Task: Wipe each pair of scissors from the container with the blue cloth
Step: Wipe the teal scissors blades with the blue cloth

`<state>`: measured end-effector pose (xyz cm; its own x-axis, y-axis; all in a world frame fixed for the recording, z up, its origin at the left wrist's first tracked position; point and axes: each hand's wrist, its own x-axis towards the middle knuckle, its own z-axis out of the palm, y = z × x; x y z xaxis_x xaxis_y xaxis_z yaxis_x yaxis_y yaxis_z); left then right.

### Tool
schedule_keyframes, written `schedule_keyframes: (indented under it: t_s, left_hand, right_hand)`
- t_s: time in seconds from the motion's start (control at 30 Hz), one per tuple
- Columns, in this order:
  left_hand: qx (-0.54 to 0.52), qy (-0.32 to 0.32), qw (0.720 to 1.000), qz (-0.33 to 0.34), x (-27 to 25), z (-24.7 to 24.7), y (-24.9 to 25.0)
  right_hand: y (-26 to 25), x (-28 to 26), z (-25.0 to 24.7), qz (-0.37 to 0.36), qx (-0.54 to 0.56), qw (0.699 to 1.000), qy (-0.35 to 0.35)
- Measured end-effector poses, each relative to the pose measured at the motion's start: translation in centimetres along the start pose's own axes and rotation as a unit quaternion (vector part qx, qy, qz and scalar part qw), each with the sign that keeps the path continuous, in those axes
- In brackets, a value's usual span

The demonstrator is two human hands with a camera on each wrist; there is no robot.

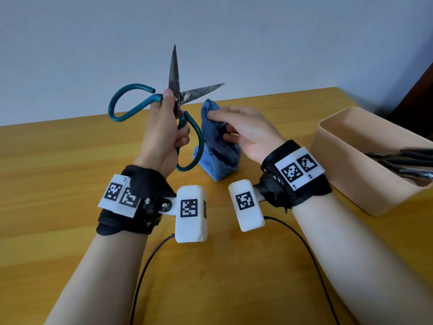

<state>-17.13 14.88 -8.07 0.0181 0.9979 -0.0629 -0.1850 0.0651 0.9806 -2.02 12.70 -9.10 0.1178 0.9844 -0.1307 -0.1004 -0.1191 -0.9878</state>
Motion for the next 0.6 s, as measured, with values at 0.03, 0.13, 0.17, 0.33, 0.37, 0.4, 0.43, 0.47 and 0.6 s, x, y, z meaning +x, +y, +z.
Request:
schedule_keyframes:
  t_s: [0.03, 0.13, 0.17, 0.33, 0.37, 0.4, 0.43, 0.47, 0.6]
  left_hand:
    - [-0.003, 0.002, 1.0, 0.0, 0.0, -0.1, 0.2]
    - [-0.01, 0.006, 1.0, -0.001, -0.1, -0.1, 0.5]
    - [-0.012, 0.007, 1.0, -0.002, -0.2, -0.1, 0.6]
    - [-0.026, 0.004, 1.0, -0.01, -0.4, 0.0, 0.9]
    - [-0.03, 0.002, 0.999, -0.011, -0.4, 0.1, 0.9]
    - [-0.034, 0.001, 0.999, -0.012, -0.5, 0.1, 1.0]
    - [-0.037, 0.0, 0.999, -0.013, -0.5, 0.1, 1.0]
    - [-0.039, 0.0, 0.999, -0.013, -0.6, 0.0, 1.1]
    - [-0.056, 0.005, 0.998, -0.015, -0.5, -0.3, 1.3]
  right_hand:
    - [-0.1, -0.2, 0.0, -0.019, -0.022, 1.0, -0.003]
    - [-0.4, -0.7, 0.1, -0.07, -0.02, 0.997, 0.012]
    - [-0.5, -0.8, 0.1, -0.084, -0.013, 0.996, 0.022]
    - [-1.0, -0.7, 0.2, -0.115, -0.005, 0.992, 0.054]
    - [-1.1, -0.7, 0.2, -0.113, 0.007, 0.992, 0.055]
    - [-1.3, -0.7, 0.2, -0.109, 0.024, 0.992, 0.053]
    - [-1.5, -0.8, 0.2, -0.105, 0.045, 0.992, 0.052]
    - [-1.6, -0.8, 0.1, -0.103, 0.07, 0.991, 0.051]
    - [-2.7, -1.0, -0.7, -0.116, 0.159, 0.979, 0.053]
